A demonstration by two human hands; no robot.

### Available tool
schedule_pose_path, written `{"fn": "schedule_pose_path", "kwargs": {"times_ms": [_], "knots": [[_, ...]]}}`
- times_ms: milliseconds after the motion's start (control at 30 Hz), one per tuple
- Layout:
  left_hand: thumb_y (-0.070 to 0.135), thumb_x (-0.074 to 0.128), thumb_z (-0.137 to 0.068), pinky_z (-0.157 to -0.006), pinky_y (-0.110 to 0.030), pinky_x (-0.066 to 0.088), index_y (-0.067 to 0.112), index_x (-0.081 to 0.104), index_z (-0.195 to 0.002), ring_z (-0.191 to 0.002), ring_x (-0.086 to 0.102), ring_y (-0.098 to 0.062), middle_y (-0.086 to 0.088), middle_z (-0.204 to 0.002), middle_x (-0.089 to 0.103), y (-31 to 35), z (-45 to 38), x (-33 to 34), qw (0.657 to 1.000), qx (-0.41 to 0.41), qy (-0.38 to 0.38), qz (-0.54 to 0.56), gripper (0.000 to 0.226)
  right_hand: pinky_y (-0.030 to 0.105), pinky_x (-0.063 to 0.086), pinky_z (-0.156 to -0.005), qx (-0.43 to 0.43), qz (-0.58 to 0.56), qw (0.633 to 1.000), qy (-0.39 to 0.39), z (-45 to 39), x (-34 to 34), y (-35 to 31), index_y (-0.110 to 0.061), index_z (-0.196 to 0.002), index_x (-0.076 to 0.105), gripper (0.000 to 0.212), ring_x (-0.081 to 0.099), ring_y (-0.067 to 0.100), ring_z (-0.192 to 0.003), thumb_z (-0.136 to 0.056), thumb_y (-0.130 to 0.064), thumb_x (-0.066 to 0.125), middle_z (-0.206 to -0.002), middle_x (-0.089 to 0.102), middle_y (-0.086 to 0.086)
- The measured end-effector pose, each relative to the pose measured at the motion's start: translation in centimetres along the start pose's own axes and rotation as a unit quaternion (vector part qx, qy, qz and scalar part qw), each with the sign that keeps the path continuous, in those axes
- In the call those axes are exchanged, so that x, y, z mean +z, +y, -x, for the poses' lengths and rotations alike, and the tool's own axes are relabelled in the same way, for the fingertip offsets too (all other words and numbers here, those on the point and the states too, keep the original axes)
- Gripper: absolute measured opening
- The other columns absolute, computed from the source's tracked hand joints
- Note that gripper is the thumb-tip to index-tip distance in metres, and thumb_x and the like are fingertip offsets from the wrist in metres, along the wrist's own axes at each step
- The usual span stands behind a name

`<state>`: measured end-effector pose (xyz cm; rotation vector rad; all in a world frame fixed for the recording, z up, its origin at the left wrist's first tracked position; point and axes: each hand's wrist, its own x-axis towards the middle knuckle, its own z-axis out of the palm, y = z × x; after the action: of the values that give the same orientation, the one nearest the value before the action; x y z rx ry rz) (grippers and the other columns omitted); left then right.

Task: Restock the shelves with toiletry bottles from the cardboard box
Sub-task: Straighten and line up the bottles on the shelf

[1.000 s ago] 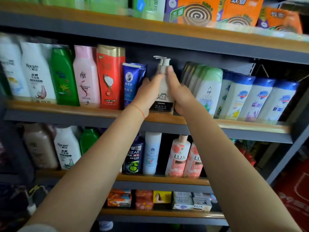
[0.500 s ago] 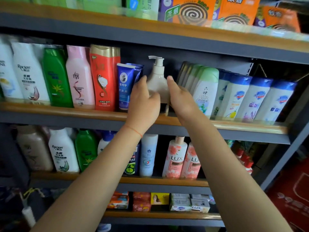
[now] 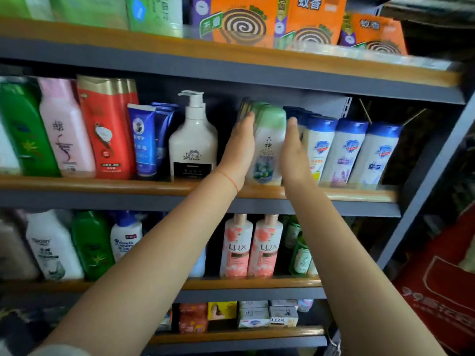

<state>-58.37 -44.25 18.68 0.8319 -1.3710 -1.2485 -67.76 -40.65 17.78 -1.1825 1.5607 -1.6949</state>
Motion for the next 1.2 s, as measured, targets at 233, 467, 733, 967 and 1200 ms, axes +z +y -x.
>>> {"fn": "schedule_pose_path", "kwargs": {"times_ms": [233, 467, 733, 967, 1200], "knots": [[0.057, 0.032, -0.1, -0.059, -0.022, 0.055, 0.019, 0.069, -0.094, -0.066, 0.069, -0.02, -0.01, -0.086, 0.073, -0.3, -3.1, 1.7, 0.994, -0.062, -0.024, 0.092, 0.053, 0.04, 0.052, -0.097, 0.104, -0.129, 0.984, -0.068, -4.9, 0.1, -0.4, -0.024, -0.104, 0.07, 0.061, 0.07, 0.022, -0.095, -0.084, -0.075, 0.042, -0.096, 0.076, 0.003], [0.054, 0.041, -0.098, -0.062, -0.027, 0.052, 0.021, 0.07, -0.071, -0.063, 0.066, -0.023, -0.008, -0.069, 0.07, -0.7, -3.3, 2.2, 0.991, -0.073, 0.021, 0.113, 0.052, 0.036, 0.053, -0.087, 0.102, -0.206, 0.963, -0.142, -5.6, 0.4, 0.0, -0.021, -0.084, 0.07, 0.05, 0.068, 0.024, -0.077, -0.096, -0.06, 0.04, -0.078, 0.072, 0.006], [0.052, 0.049, -0.095, -0.062, -0.027, 0.049, 0.022, 0.066, -0.065, -0.058, 0.063, -0.02, -0.005, -0.064, 0.065, -0.9, -3.5, 1.9, 0.99, -0.071, 0.024, 0.119, 0.046, 0.034, 0.053, -0.083, 0.111, -0.214, 0.959, -0.151, -5.9, 0.8, 0.5, -0.023, -0.072, 0.071, 0.053, 0.068, 0.022, -0.071, -0.095, -0.06, 0.041, -0.07, 0.071, 0.005], [0.05, 0.053, -0.094, -0.063, -0.027, 0.047, 0.022, 0.063, -0.07, -0.059, 0.06, -0.019, -0.005, -0.064, 0.06, -1.1, -4.0, 1.3, 0.991, -0.057, 0.007, 0.121, 0.038, 0.039, 0.05, -0.095, 0.111, -0.208, 0.958, -0.163, -5.8, 0.8, 0.6, -0.02, -0.082, 0.067, 0.049, 0.067, 0.022, -0.077, -0.097, -0.057, 0.04, -0.077, 0.07, 0.006], [0.055, 0.033, -0.1, -0.064, -0.027, 0.05, 0.019, 0.065, -0.081, -0.061, 0.064, -0.021, -0.006, -0.068, 0.066, -1.5, -5.5, 0.2, 0.993, -0.059, 0.033, 0.097, 0.052, 0.045, 0.053, -0.094, 0.125, -0.166, 0.976, -0.063, -8.9, 1.6, 1.3, -0.027, -0.108, 0.067, 0.067, 0.07, 0.028, -0.097, -0.063, -0.077, 0.061, -0.105, 0.074, 0.006]]}}
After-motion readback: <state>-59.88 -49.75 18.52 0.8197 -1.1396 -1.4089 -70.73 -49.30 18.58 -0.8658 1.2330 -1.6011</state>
